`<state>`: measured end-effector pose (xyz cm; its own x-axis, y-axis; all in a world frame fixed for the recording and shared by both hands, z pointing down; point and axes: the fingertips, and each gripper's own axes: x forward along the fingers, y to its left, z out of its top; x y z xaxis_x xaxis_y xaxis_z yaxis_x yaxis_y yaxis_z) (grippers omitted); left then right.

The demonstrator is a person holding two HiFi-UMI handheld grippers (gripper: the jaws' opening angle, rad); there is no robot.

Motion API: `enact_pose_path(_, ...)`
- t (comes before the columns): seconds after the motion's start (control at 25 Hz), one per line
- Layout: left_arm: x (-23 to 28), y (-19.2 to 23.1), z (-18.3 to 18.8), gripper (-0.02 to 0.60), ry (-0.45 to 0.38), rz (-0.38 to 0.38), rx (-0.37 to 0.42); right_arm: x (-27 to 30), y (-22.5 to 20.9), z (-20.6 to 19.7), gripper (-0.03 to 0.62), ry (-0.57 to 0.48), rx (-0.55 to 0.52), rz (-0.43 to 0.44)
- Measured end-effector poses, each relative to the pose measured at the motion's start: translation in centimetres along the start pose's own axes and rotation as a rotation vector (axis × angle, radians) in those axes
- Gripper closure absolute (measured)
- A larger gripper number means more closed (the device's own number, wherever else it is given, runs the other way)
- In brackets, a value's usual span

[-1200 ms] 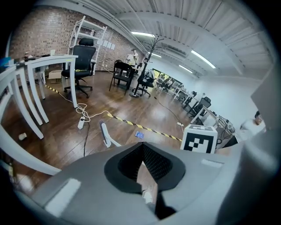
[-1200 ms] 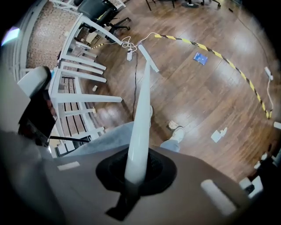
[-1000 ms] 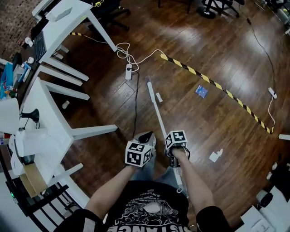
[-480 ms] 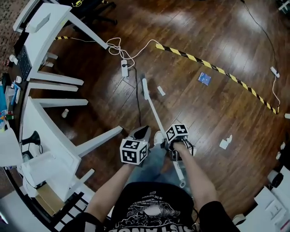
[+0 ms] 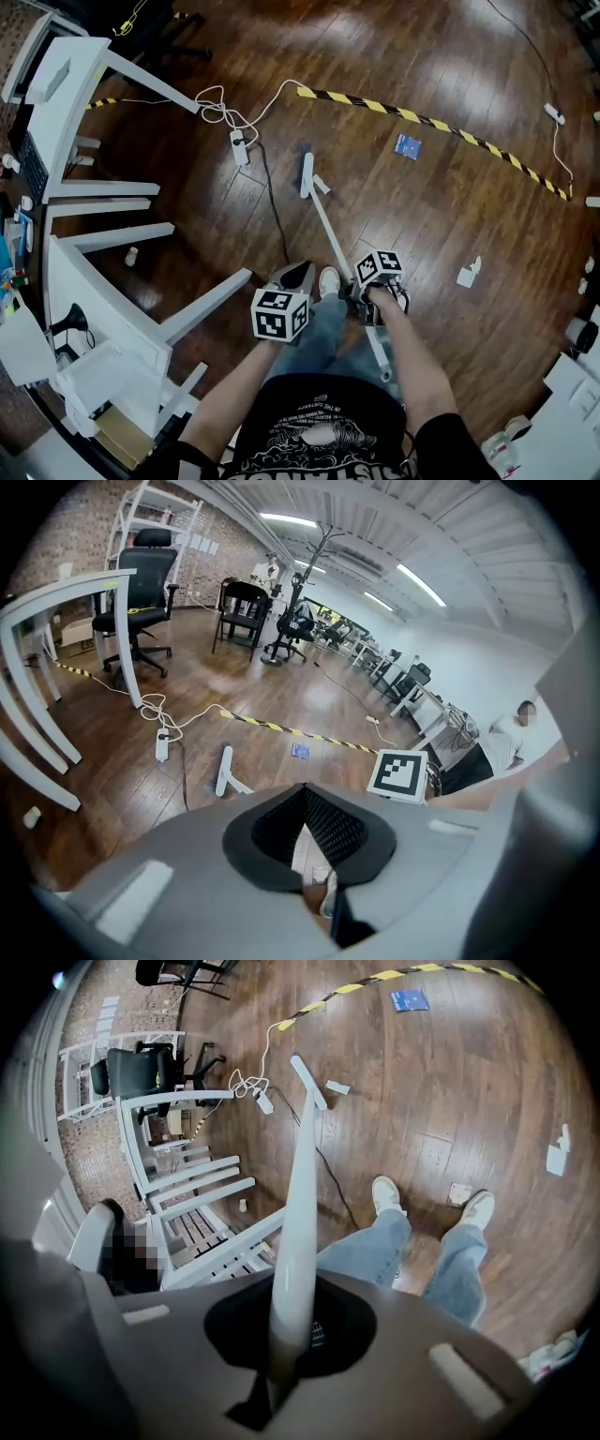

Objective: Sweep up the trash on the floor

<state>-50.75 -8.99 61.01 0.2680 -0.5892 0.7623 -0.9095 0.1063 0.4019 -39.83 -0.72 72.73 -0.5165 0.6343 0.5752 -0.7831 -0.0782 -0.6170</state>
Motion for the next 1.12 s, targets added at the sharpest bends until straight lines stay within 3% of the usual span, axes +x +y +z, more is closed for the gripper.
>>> enact_pose_path(0.52, 1.1, -3.3, -1.5, 0.577, 0.047, -0.038, 0.074, -1.8, -3.9, -1.6, 0.594, -0.082, 0.054, 0.032)
enact_pose_path(0.8, 1.9, -7.0, -3.0, 0.577, 0.061, -0.049, 0.102, -4.0, -8.1, -4.7, 0.594, -0.114, 0.085, 0.041)
enact_pose_path(1.12, 2.7, -13.1, -5.6, 0.577, 0.067, -0.074, 0.136, -6.0, -15.0, -9.5, 0.594, -0.11, 0.026, -0.093)
